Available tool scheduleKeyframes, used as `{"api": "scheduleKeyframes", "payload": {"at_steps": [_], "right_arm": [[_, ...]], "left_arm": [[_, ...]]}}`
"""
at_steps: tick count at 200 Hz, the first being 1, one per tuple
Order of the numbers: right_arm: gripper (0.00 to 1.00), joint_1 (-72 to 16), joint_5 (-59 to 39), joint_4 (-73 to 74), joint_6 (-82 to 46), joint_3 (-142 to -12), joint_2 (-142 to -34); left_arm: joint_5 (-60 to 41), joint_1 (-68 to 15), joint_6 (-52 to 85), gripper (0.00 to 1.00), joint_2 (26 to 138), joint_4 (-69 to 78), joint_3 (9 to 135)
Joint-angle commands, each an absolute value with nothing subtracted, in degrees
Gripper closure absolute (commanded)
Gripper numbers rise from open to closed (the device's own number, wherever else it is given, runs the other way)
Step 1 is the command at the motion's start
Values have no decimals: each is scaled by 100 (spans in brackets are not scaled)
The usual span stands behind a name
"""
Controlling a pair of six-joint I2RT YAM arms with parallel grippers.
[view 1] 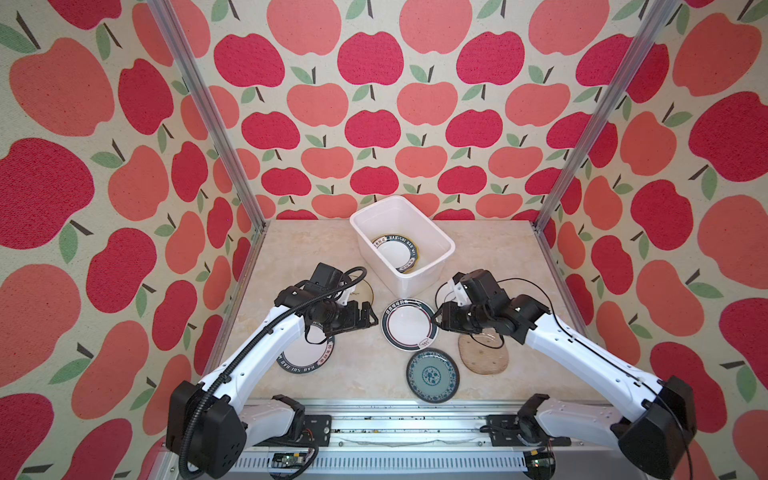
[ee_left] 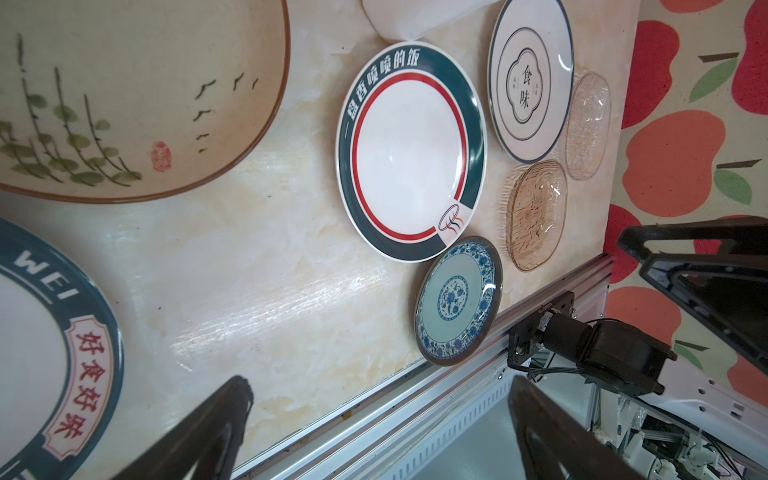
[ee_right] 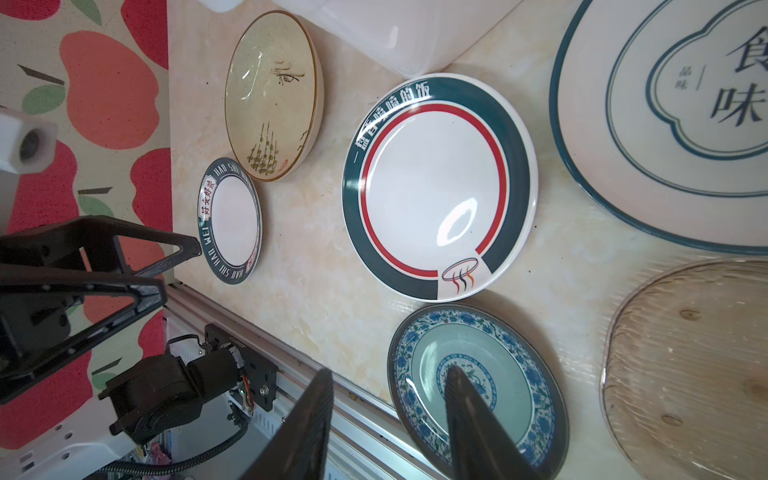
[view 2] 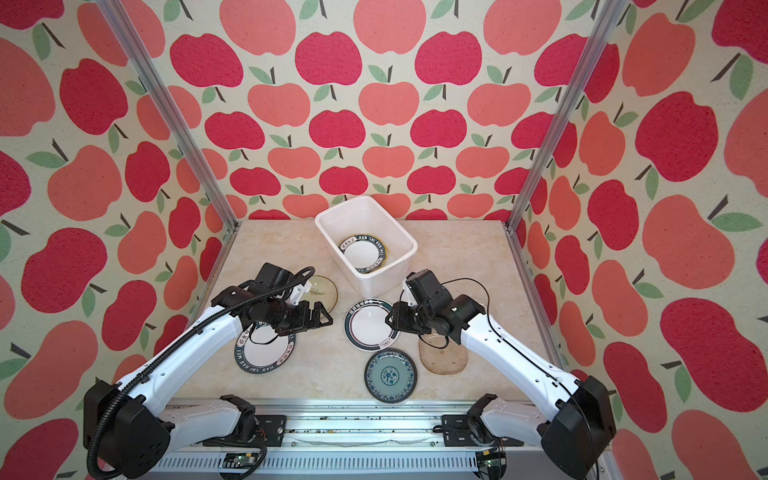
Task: Place the plates into the plastic bin on the countertop
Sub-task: 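Raise the right gripper from the bin while both grippers move toward the red-rimmed plate, then push the red-rimmed plate's edge with the left gripper while the right gripper pinches it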
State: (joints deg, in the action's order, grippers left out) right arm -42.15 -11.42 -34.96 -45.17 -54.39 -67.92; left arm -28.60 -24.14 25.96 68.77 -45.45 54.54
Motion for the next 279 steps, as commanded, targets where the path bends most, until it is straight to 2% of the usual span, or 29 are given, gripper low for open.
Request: {"api": "scheduleKeyframes", "payload": {"at_steps": [1,49,114,176,246,279], "right_arm": [[52,-3966,-1396,-3154,-4794,-4969,-6737],[47,-3489,-1702,-2541,-4966,-4189,-6691],[47,-2863,-2661,-1445,-4930,-3831,-7630],[47,-2817,-3035,-1014,-4919,-4105,-8701],[49,-2852,-3727,970,-5737,-3660,-9469],[51,-2874,-3793,1125,-5766,-3665,-9529]], "left_arm": [[-2934,-2443,2549,1,6698,-4074,5135],[-3231,-2447,2849,1,6855,-3102,4630],[-3525,-2430,2851,1,7606,-2061,4298],[-3921,-2386,2923,0,8284,-1093,4203],[-4438,-2414,3042,1,8906,-245,4100],[-4634,-2408,3050,3,9088,-17,4079]]}}
